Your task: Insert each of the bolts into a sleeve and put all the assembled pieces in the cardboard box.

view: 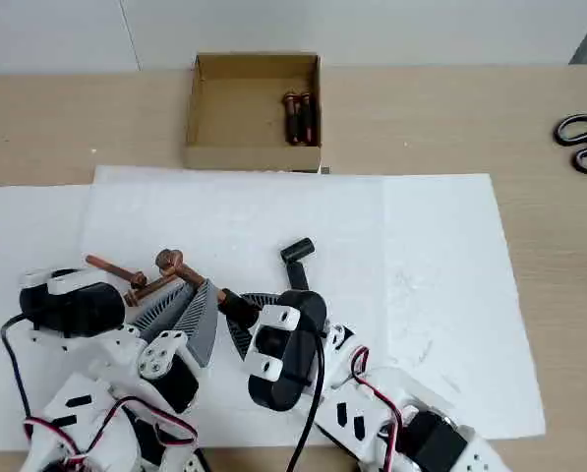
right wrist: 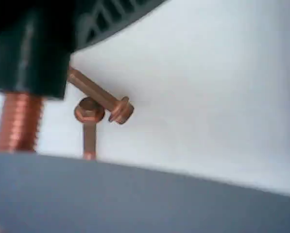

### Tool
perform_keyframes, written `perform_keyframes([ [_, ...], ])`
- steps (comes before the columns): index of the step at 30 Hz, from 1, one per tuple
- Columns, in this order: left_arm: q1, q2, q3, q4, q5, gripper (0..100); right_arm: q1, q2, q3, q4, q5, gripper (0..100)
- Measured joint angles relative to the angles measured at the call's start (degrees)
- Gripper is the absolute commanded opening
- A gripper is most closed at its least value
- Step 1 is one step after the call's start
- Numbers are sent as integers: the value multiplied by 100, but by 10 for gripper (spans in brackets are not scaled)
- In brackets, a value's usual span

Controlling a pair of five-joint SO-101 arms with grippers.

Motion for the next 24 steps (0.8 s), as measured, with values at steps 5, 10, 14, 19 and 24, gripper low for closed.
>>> perform_keyframes([
  [5, 0, 185, -18, 18, 79, 5, 0, 0, 0, 0, 0, 4],
  [10, -26, 334, -132, -35, 88, 5, 0, 0, 0, 0, 0, 4],
  [14, -26, 378, -114, -132, 88, 28, 0, 0, 0, -9, 0, 4],
  [19, -79, 396, -88, -70, 88, 111, 9, -26, -26, -18, 0, 4],
  [24, -123, 510, -88, -62, 88, 111, 18, -35, -26, -97, 0, 4],
])
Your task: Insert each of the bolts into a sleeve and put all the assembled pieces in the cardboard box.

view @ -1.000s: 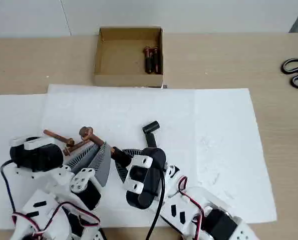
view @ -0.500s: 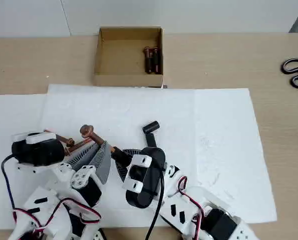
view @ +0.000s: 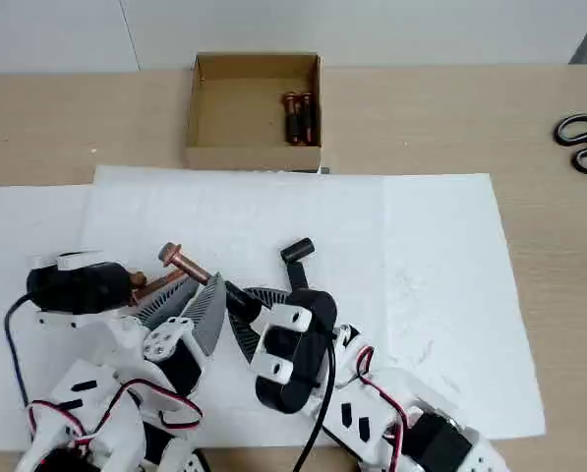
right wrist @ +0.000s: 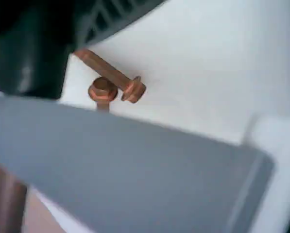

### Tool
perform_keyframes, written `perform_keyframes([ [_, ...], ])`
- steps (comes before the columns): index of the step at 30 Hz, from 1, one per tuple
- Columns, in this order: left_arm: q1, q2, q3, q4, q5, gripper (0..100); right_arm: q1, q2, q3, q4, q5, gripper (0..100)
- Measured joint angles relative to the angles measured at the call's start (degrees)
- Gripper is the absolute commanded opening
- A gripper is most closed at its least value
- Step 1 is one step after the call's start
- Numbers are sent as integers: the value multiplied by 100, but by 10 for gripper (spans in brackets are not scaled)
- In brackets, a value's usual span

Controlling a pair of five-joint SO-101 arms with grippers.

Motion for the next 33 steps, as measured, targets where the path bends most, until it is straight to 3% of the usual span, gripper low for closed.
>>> perform_keyframes([
  [33, -35, 18, -343, 123, -176, 114, 53, -9, 264, -598, 0, 4],
])
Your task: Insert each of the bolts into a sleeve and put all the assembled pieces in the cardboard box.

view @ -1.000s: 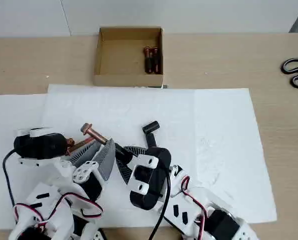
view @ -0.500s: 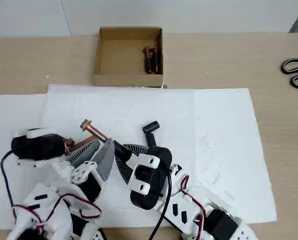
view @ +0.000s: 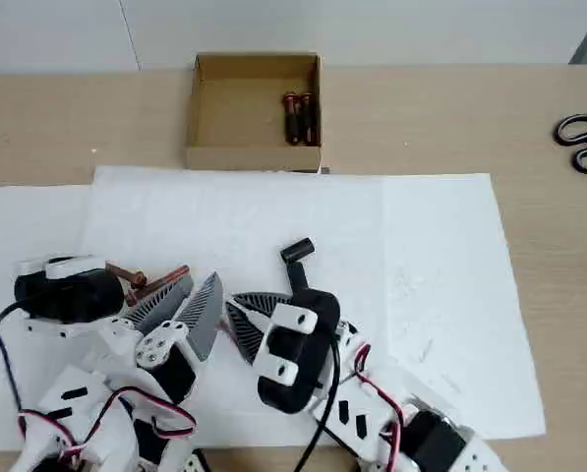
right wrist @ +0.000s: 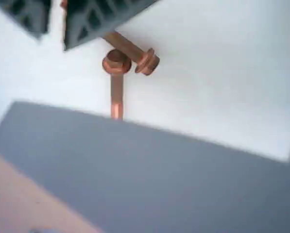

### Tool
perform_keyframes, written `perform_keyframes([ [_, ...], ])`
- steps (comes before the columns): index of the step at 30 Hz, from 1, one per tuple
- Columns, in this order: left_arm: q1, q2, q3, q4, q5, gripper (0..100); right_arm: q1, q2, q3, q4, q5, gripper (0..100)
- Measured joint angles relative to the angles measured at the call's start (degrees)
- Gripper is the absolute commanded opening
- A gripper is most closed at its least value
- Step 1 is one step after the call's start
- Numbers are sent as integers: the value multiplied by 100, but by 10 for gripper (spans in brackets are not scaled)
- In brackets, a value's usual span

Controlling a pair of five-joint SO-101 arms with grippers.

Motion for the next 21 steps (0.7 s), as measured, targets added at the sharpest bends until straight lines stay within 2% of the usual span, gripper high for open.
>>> perform_keyframes([
  [10, -9, 0, -167, 18, 0, 112, 105, -44, 264, -44, 18, 4],
  [21, -923, 343, -167, 273, 0, 112, 1662, -44, 413, -44, 18, 4],
])
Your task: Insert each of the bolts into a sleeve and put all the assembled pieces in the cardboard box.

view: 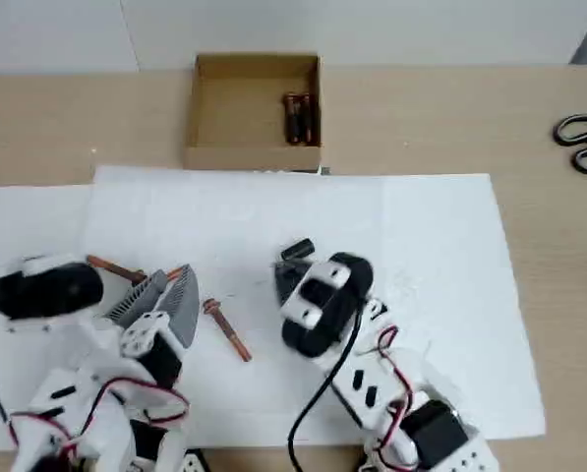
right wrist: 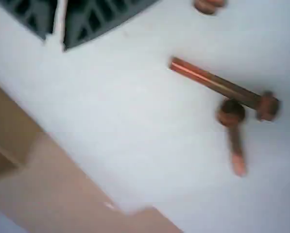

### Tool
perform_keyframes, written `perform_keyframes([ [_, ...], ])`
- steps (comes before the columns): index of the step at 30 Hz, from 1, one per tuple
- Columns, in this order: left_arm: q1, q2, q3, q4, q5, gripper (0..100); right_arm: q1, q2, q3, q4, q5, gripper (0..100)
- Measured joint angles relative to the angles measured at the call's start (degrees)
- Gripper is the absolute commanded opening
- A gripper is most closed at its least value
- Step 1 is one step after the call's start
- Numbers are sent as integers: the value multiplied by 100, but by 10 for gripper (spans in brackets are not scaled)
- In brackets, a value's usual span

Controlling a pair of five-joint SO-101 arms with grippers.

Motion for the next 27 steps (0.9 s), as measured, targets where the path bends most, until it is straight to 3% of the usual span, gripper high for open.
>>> perform_keyframes([
  [9, -545, 1925, -97, -308, -35, 112, 1565, 9, 519, 26, -413, 4],
  [14, -554, 3015, -527, -651, -334, 111, 2127, 9, 510, 571, -712, 4],
  [22, -554, 5248, -1741, -387, -404, 111, 2330, 9, 387, 1776, -1046, 4],
  [27, -554, 6681, -2435, -123, -404, 111, 2488, 9, 387, 1960, -1046, 4],
])
